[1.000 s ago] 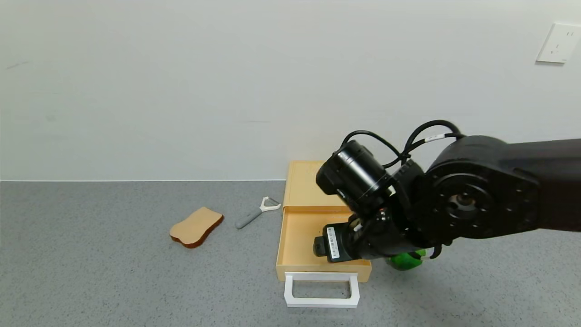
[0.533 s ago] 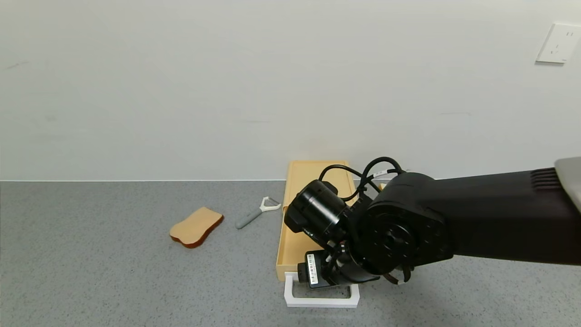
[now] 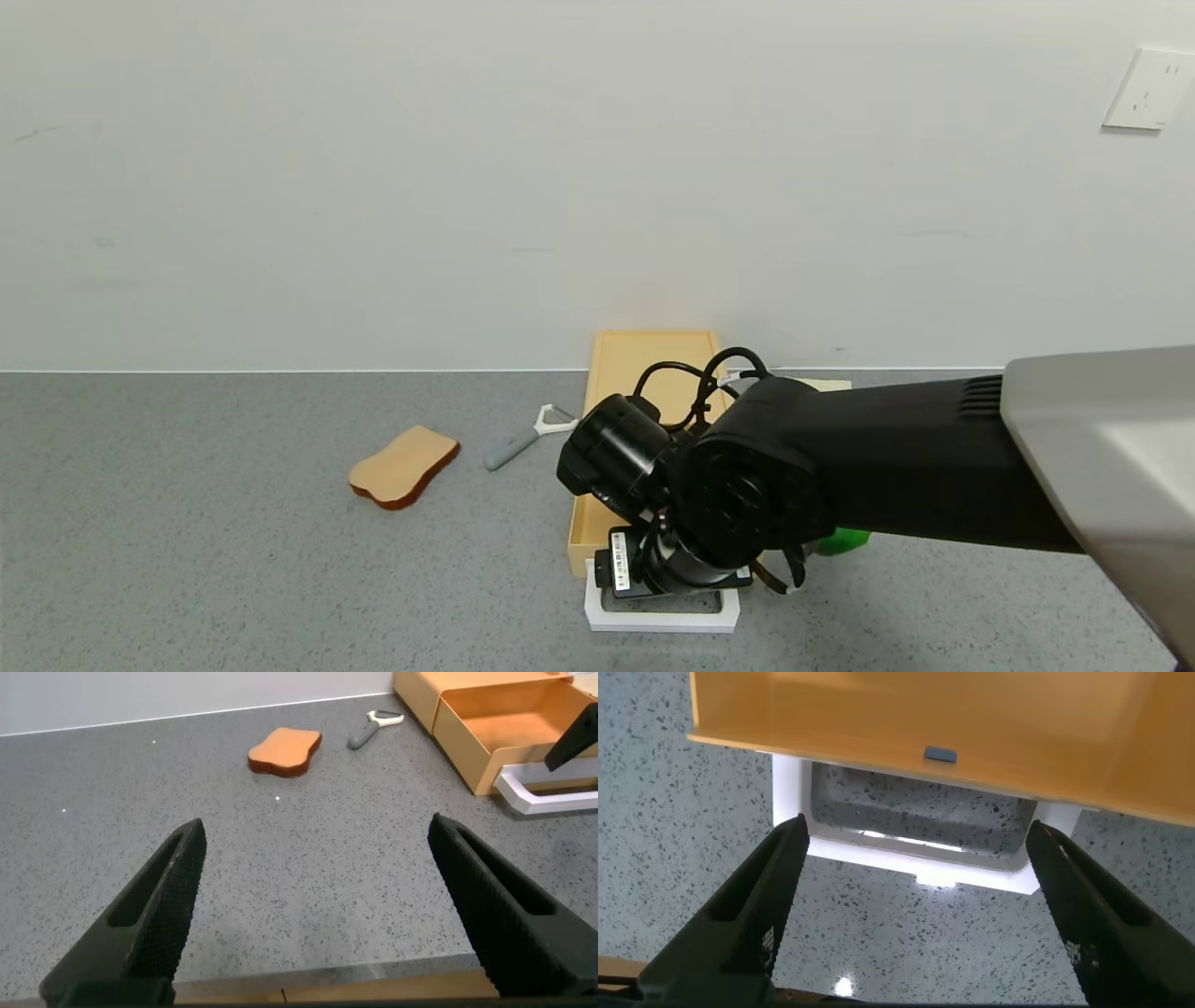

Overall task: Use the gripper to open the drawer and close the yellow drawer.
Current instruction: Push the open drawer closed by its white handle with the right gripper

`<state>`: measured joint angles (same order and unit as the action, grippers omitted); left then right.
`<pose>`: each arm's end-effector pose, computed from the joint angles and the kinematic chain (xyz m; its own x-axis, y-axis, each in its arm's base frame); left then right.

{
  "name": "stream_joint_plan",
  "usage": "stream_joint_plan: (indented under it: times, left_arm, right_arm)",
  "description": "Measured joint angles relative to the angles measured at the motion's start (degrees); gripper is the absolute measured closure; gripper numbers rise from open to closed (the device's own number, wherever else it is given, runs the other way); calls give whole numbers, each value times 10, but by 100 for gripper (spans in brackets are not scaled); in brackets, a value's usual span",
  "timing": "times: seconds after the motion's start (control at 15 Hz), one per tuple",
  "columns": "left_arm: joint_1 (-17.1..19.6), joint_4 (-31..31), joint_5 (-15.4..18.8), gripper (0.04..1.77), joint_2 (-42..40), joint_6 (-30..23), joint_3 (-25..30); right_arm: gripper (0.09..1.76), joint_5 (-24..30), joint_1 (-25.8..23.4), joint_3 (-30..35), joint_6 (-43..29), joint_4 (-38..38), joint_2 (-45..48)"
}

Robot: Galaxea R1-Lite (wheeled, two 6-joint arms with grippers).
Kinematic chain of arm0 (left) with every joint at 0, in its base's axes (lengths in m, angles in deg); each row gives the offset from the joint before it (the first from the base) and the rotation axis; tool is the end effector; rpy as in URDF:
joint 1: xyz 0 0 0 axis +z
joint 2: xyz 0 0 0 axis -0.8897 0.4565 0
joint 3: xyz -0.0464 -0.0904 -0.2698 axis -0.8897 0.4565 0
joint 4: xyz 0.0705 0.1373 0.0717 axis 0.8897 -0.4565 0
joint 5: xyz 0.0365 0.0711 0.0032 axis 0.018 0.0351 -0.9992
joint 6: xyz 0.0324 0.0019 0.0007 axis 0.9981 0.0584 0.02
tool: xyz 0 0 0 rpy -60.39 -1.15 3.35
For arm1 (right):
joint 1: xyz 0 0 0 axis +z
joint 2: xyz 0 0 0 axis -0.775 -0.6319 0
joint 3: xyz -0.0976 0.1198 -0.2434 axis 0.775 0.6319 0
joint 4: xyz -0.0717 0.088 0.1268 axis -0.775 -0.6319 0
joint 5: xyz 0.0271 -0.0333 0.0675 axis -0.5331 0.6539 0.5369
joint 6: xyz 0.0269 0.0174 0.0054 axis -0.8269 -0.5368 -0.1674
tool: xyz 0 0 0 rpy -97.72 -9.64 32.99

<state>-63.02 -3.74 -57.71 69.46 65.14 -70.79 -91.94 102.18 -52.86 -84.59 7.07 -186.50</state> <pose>-0.0232 -0.0010 0.0756 0.9994 -0.0339 -0.0026 0.0340 0.9982 0.0488 0.2499 0.3009 0.1147 0.3981 0.1273 -0.9085 -0.1066 0.9900 0.0921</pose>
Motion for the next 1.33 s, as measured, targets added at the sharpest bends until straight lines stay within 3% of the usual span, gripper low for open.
stream_joint_plan:
  times: [1.33]
  left_arm:
    - [0, 0, 0, 9, 0, 0, 0]
  right_arm:
    - [14, -22, -37, -97, 5, -15, -63]
